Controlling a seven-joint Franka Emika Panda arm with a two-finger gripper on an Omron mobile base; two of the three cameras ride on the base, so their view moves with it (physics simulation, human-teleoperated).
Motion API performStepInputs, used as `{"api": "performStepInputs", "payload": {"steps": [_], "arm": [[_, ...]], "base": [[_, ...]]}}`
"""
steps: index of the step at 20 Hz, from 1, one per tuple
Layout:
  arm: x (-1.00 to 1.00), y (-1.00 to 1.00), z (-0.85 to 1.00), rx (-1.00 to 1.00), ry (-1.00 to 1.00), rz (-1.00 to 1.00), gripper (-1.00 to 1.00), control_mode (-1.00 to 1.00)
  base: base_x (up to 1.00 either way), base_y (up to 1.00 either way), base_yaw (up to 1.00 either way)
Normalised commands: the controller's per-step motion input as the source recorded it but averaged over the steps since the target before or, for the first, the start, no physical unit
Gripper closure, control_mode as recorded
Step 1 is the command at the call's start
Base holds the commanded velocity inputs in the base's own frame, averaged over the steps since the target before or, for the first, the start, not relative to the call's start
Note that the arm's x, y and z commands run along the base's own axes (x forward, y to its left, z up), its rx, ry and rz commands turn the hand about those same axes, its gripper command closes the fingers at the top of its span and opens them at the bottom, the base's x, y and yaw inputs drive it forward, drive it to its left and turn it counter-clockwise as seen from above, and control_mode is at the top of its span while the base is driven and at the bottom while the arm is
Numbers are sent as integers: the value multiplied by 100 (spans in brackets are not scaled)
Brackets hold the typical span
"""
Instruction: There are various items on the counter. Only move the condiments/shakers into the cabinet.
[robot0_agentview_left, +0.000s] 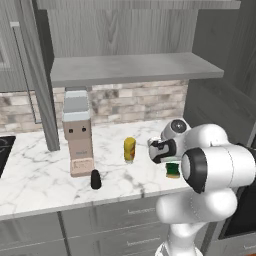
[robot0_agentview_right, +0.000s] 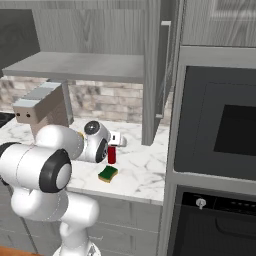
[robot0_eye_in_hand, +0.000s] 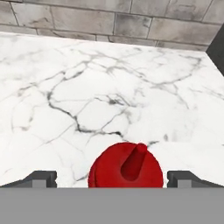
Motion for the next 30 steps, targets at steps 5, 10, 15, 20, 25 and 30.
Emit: {"api": "performStepInputs", "payload": {"steps": [5, 10, 15, 20, 25, 30], "arm": [[0, 0, -1, -1, 0, 0, 100, -100], [-9, 4, 10, -4, -12, 0, 100, -100], [-9, 25, 84, -7, -23, -3, 100, -100], [-19, 22, 100, 0, -8, -1, 100, -100], [-12, 15, 100, 0, 0, 0, 100, -100], [-9, 9, 100, 4, 8, 0, 100, -100]], "base": [[0, 0, 0], [0, 0, 0], [0, 0, 0], [0, 0, 0], [0, 0, 0], [0, 0, 0]]}}
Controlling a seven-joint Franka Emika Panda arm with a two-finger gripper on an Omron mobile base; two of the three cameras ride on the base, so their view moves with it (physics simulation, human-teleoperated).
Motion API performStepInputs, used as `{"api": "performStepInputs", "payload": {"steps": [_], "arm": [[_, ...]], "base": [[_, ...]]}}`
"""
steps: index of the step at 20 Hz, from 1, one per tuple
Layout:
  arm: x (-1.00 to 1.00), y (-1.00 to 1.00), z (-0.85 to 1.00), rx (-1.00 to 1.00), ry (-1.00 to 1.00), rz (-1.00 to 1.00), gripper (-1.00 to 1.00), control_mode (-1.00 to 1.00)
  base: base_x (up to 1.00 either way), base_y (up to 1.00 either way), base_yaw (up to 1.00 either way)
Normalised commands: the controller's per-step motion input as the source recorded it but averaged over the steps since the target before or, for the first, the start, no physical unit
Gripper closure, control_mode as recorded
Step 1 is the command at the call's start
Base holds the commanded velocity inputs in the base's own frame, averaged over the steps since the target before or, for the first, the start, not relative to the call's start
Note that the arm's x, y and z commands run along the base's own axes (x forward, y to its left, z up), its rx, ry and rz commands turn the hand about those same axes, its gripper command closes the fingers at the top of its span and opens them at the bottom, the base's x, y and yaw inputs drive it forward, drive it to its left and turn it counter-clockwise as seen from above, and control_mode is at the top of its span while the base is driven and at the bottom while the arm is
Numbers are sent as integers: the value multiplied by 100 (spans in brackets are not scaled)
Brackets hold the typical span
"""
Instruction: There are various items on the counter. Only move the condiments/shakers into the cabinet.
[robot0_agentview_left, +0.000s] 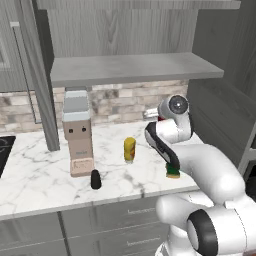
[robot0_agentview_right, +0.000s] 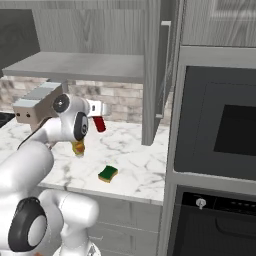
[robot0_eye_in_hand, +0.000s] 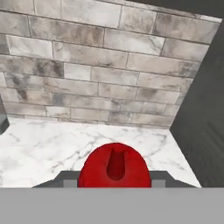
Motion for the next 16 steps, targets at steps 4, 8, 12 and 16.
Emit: {"api": "performStepInputs", "payload": {"steps": [4, 8, 12, 16], "arm": [[-29, 1, 100, 0, 5, 0, 100, -100], [-22, 0, 100, 0, 0, 3, 100, -100], [-9, 0, 100, 0, -2, 0, 100, -100], [-19, 0, 92, 0, -26, 0, 100, -100]], "base": [[0, 0, 0], [0, 0, 0], [0, 0, 0], [0, 0, 0]]}}
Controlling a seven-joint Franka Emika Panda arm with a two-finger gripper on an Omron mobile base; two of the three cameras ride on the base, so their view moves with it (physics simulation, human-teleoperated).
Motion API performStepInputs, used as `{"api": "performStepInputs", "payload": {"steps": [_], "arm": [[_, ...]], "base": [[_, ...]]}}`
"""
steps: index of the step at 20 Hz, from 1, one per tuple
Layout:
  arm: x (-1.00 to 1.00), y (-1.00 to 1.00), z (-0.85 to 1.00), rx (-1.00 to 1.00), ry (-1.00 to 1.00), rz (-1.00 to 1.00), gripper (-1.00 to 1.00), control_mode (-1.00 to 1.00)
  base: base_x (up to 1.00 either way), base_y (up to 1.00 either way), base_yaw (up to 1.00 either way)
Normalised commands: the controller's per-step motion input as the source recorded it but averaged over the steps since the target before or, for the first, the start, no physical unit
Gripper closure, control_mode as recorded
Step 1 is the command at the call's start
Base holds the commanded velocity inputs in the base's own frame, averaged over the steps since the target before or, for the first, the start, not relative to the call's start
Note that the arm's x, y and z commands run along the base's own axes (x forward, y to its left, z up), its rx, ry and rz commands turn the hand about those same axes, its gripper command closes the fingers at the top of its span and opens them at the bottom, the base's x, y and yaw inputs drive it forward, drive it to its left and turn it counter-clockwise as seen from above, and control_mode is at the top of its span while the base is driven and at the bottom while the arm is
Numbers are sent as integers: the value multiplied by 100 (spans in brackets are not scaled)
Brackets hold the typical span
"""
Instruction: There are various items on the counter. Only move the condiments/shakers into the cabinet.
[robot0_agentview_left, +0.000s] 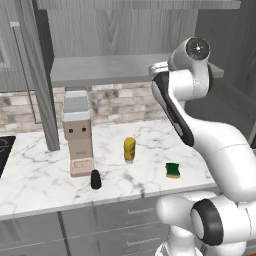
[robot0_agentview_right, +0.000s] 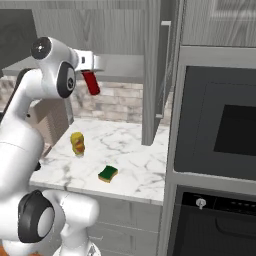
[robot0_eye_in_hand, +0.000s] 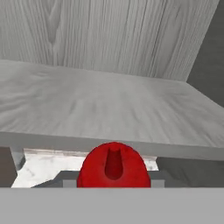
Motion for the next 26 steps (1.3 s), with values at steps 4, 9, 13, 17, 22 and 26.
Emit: {"api": "performStepInputs", "payload": {"steps": [4, 9, 13, 17, 22, 26], "arm": [[-17, 0, 52, 0, -20, 0, 100, -100], [-1, -26, 0, 13, -10, 4, 100, -100], [-1, -12, 4, 8, -5, 3, 100, -100], [-6, 0, 42, -1, -19, 0, 100, -100], [5, 0, 47, 0, -8, 0, 100, -100], [29, 0, 0, 0, 1, 0, 100, -100]], "base": [[0, 0, 0], [0, 0, 0], [0, 0, 0], [0, 0, 0], [0, 0, 0], [0, 0, 0]]}}
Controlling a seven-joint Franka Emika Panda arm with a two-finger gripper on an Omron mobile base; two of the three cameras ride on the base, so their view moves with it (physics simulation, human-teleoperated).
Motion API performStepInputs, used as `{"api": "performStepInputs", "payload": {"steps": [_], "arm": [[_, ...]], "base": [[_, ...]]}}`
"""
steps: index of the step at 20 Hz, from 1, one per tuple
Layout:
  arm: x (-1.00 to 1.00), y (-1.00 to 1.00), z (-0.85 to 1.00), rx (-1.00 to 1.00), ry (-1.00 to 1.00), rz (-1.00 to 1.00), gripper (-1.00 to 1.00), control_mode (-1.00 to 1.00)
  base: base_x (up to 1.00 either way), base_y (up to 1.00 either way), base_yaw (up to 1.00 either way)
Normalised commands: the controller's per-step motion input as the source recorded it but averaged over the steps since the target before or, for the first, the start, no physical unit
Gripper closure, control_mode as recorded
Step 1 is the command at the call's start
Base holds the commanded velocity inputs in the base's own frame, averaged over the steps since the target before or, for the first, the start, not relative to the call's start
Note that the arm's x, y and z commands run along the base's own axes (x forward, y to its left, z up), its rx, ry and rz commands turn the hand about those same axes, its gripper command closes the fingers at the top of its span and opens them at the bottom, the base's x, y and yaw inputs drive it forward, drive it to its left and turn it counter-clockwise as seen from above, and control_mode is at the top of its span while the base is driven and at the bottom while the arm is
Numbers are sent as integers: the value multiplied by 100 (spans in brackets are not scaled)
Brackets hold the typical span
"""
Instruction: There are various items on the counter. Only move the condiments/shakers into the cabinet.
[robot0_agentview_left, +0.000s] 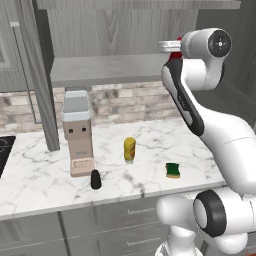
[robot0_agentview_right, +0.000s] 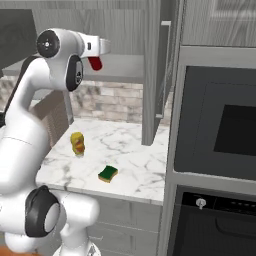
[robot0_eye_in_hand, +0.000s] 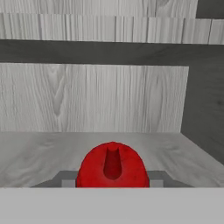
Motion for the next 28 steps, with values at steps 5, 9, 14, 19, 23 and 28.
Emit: {"api": "performStepInputs", "payload": {"steps": [5, 9, 14, 19, 23, 28], "arm": [[47, 0, -3, -1, 5, 0, 100, -100], [38, 0, -15, -3, 2, 0, 100, -100], [40, -1, -28, -3, 5, 0, 100, -100], [31, -7, -46, 0, 0, 0, 100, -100], [26, -3, -40, 0, 0, 0, 100, -100], [4, 0, 0, 0, 0, 0, 100, -100]], "base": [[0, 0, 0], [0, 0, 0], [0, 0, 0], [0, 0, 0], [0, 0, 0], [0, 0, 0]]}}
